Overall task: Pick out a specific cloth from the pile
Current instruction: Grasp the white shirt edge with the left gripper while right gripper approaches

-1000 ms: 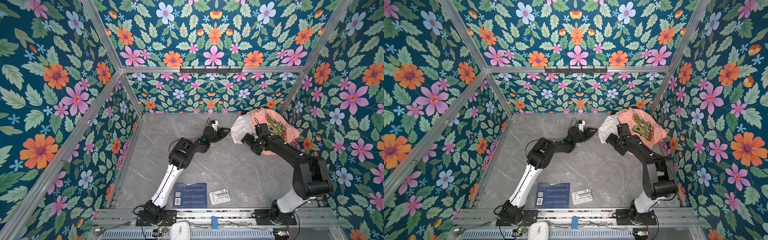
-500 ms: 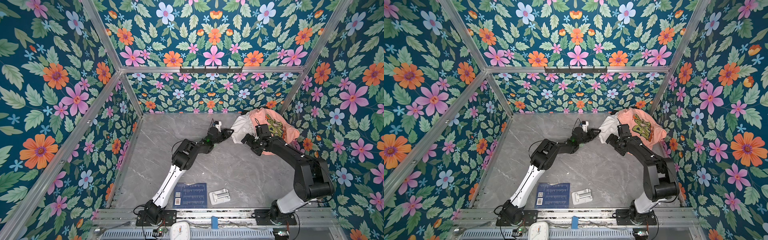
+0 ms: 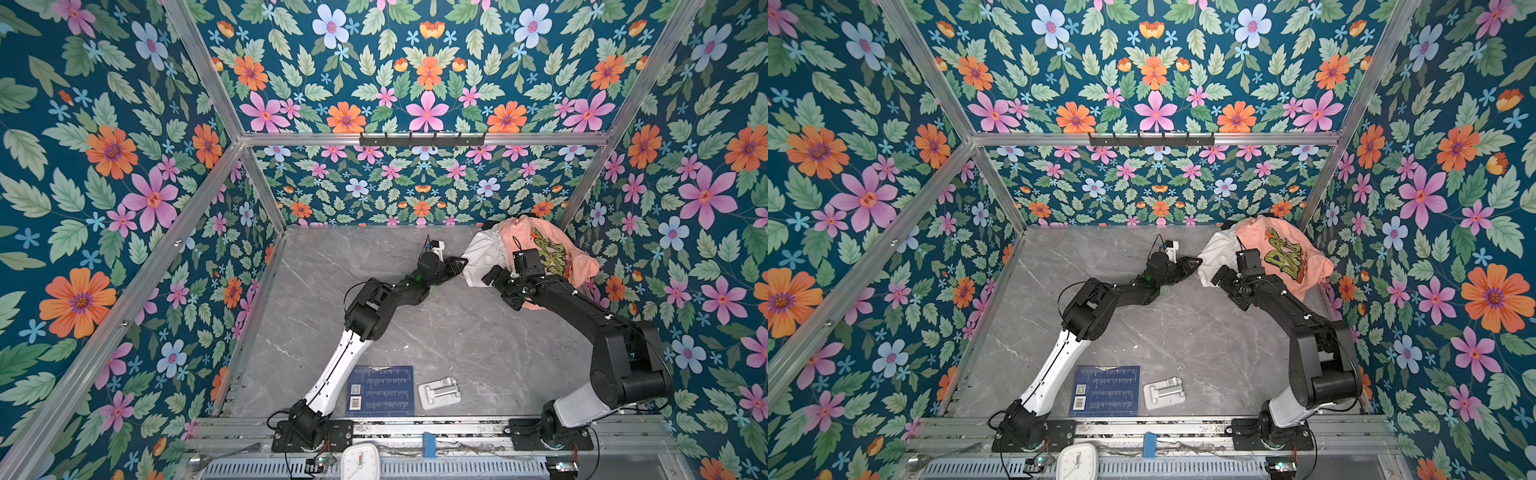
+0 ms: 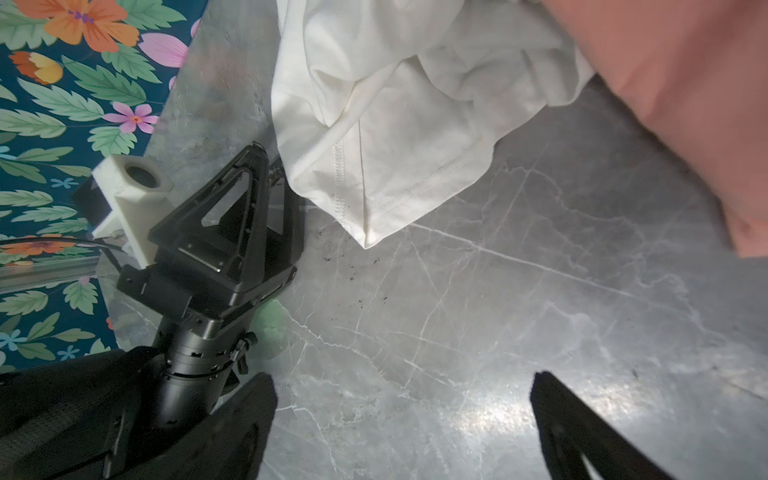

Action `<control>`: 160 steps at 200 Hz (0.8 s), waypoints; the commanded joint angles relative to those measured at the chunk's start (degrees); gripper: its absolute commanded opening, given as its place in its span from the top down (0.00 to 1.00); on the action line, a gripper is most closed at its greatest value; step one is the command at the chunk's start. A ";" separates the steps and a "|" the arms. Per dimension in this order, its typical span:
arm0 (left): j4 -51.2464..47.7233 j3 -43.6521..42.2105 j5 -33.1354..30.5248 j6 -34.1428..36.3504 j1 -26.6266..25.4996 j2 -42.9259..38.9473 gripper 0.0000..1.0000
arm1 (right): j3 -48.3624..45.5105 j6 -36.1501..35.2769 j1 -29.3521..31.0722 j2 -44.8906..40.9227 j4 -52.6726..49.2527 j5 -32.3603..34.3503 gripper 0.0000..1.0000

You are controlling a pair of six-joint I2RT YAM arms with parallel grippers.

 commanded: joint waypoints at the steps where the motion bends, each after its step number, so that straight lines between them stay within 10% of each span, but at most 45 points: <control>1: -4.16 0.99 0.07 1.64 -0.19 1.19 0.65 | -0.16 0.24 0.05 -1.07 1.19 0.26 0.03; 85: -9.12 2.40 1.89 6.69 -0.28 -0.64 1.00 | -0.48 -0.53 0.12 -3.29 0.72 1.84 0.02; 160: -8.94 2.24 3.93 7.42 -0.54 -7.64 1.00 | 4.55 -6.86 -0.49 -3.08 -4.99 6.15 0.01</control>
